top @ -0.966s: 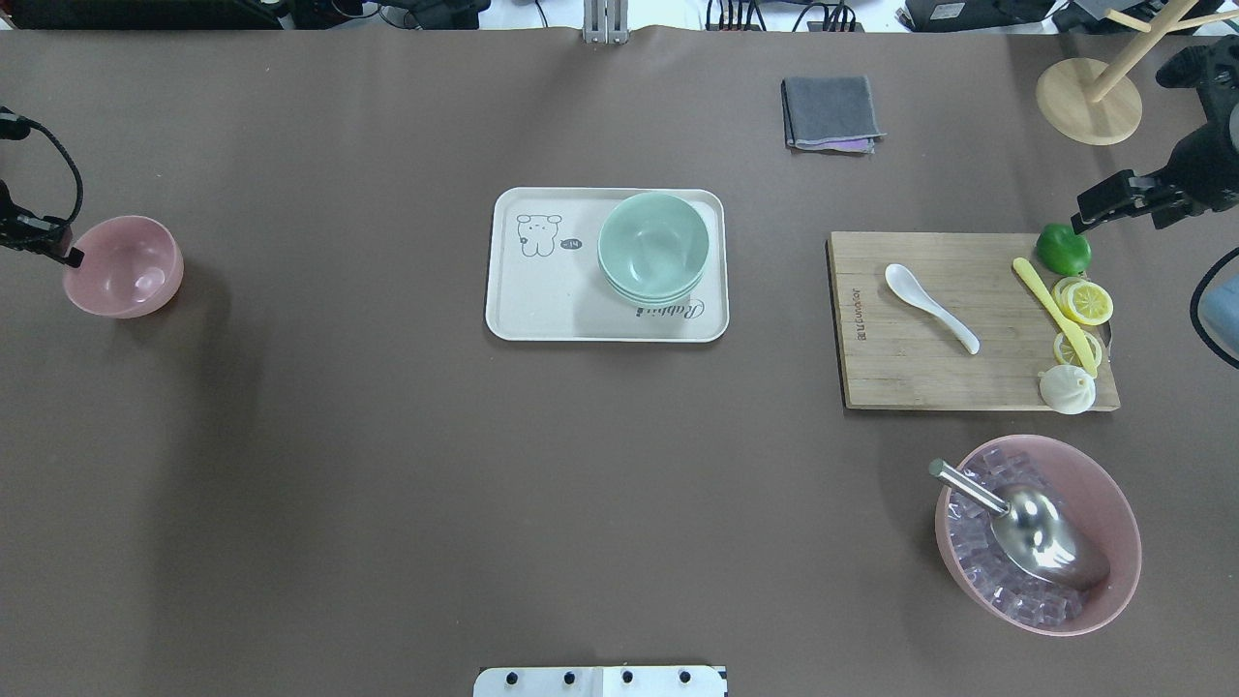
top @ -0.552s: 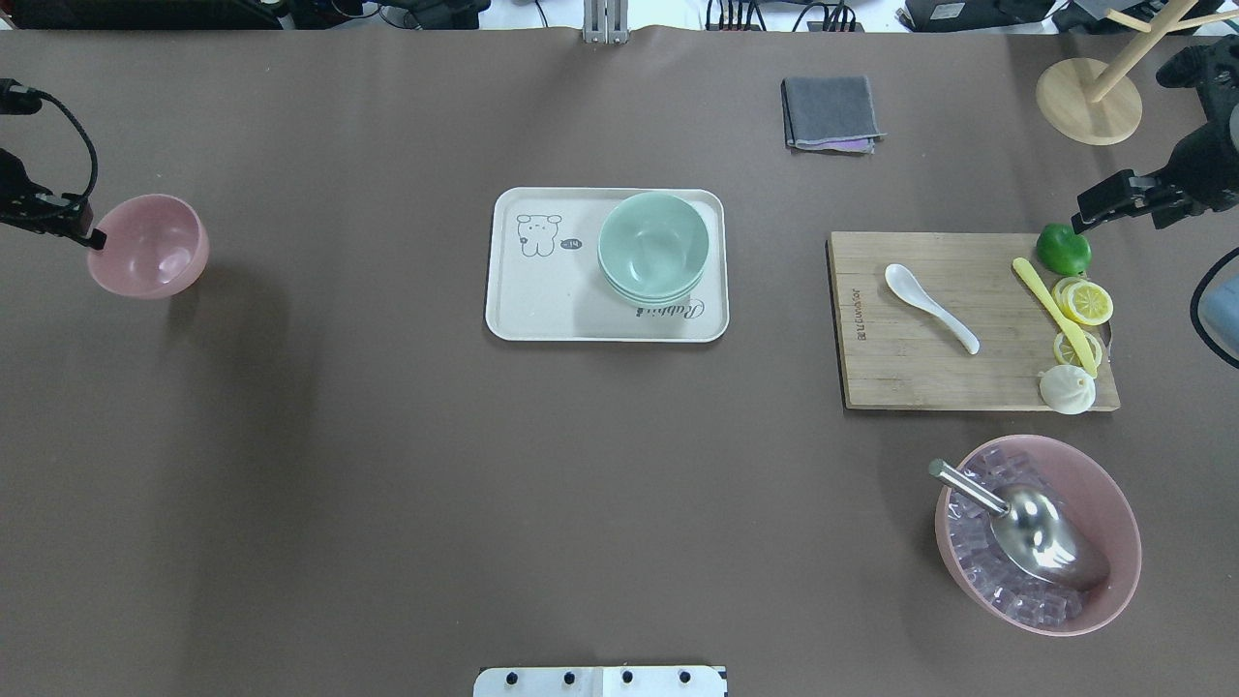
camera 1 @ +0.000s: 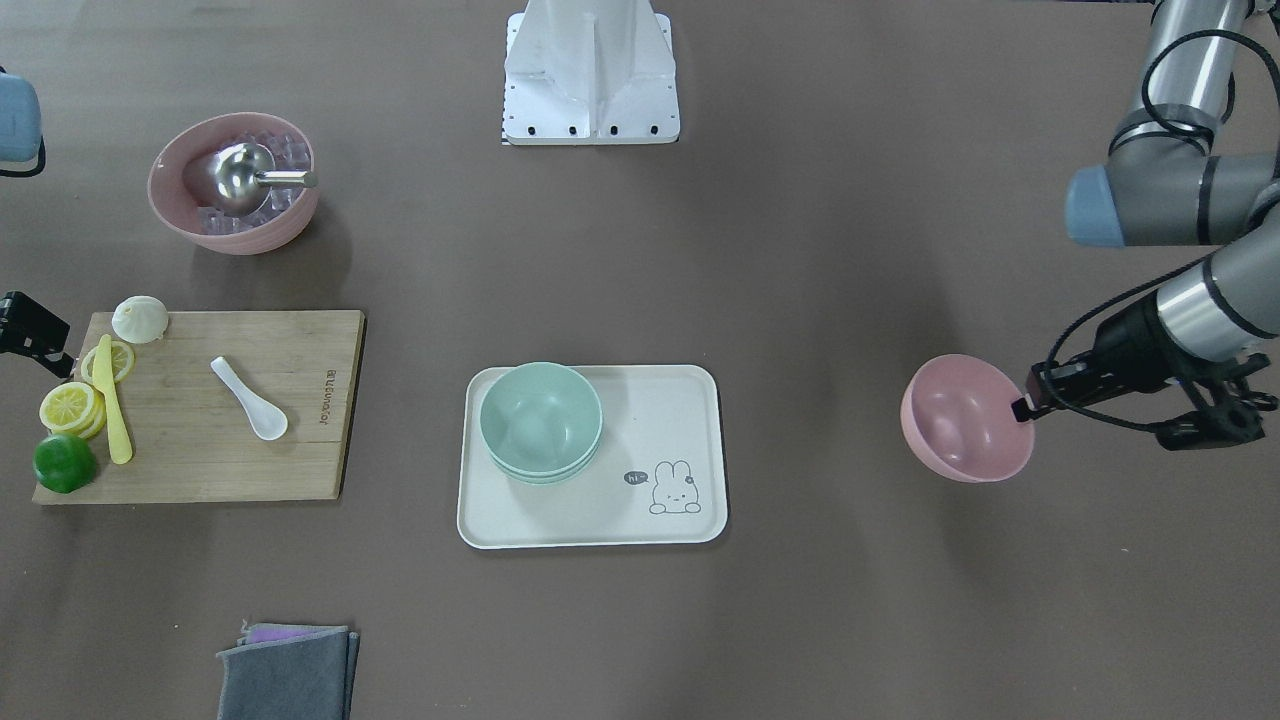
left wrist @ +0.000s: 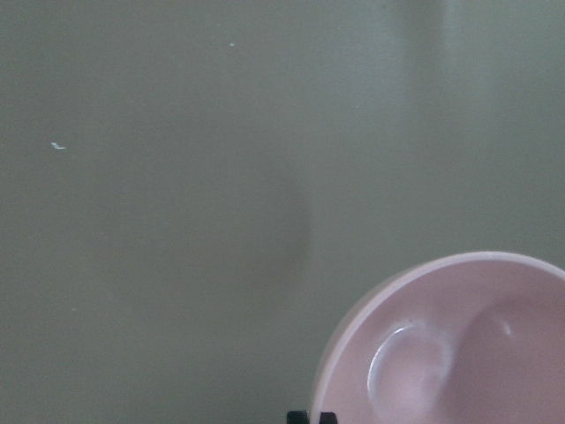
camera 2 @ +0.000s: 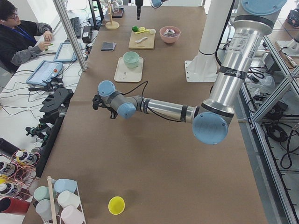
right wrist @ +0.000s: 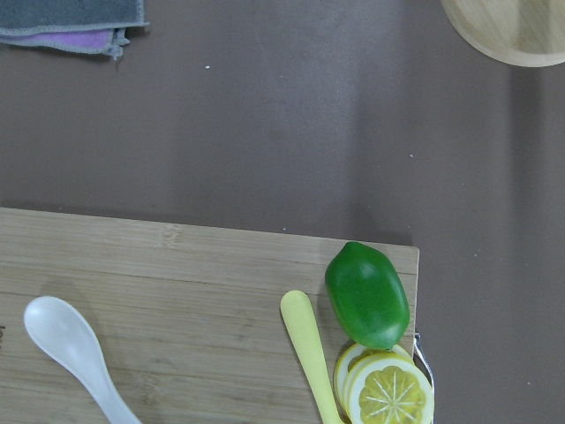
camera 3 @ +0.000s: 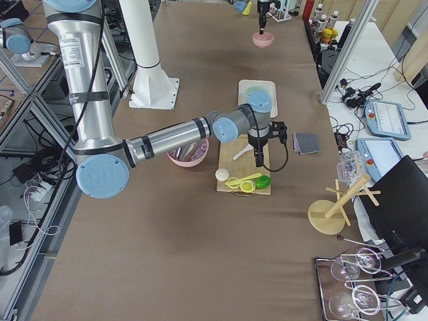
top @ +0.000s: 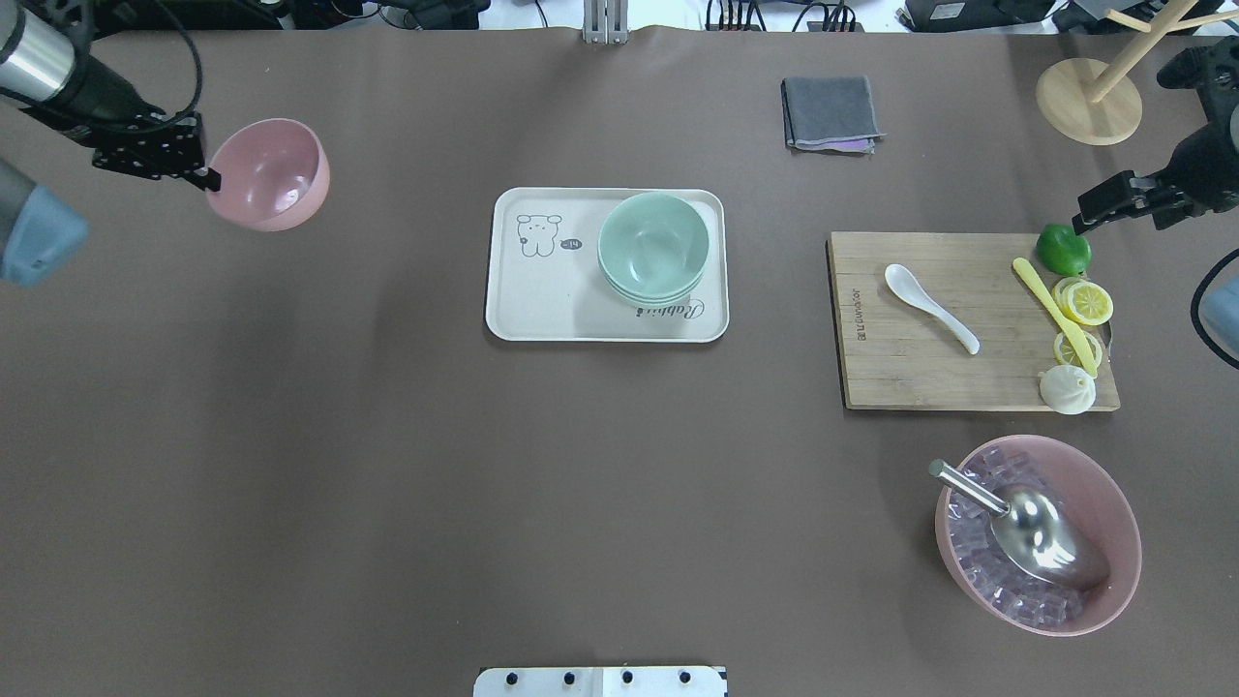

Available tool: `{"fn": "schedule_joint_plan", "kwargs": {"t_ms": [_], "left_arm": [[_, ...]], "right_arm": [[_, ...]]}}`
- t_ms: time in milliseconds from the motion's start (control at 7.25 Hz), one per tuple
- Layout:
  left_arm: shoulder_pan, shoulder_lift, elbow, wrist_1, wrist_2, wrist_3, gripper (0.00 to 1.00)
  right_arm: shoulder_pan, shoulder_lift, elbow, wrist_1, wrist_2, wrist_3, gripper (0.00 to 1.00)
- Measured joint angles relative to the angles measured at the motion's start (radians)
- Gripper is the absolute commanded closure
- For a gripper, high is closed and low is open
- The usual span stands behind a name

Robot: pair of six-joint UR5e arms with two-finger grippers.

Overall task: Stack pink bowl on green and place spoon
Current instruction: 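Lift the pink bowl with the left gripper and carry it over the green bowl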

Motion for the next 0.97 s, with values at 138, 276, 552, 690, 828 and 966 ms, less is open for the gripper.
{"fn": "schedule_joint_plan", "kwargs": {"t_ms": [138,276,552,690,828,966], "left_arm": [[0.063,-0.065,-0.059,0.115,0.064,-0.086,1.0],[0.14,-0.143,-0.102,0.229,0.133,-0.172,1.0],[0.271,-0.287,-0.112,0.344,0.238,-0.329,1.0],[0.321,-0.351,-0.077,0.359,0.283,-0.39,1.0],[0.367,-0.431,-0.004,0.36,0.331,-0.448,1.0],[0.402,-0.504,0.075,0.352,0.376,-0.491,1.0]], "right_arm": [[0.0,0.001,0.0,0.0,0.0,0.0,0.0],[0.0,0.001,0.0,0.0,0.001,0.0,0.0],[0.0,0.0,0.0,0.0,0.0,0.0,0.0],[0.0,0.0,0.0,0.0,0.0,0.0,0.0],[0.0,0.001,0.0,0.0,0.0,0.0,0.0],[0.0,0.001,-0.001,0.0,0.0,0.0,0.0]]}}
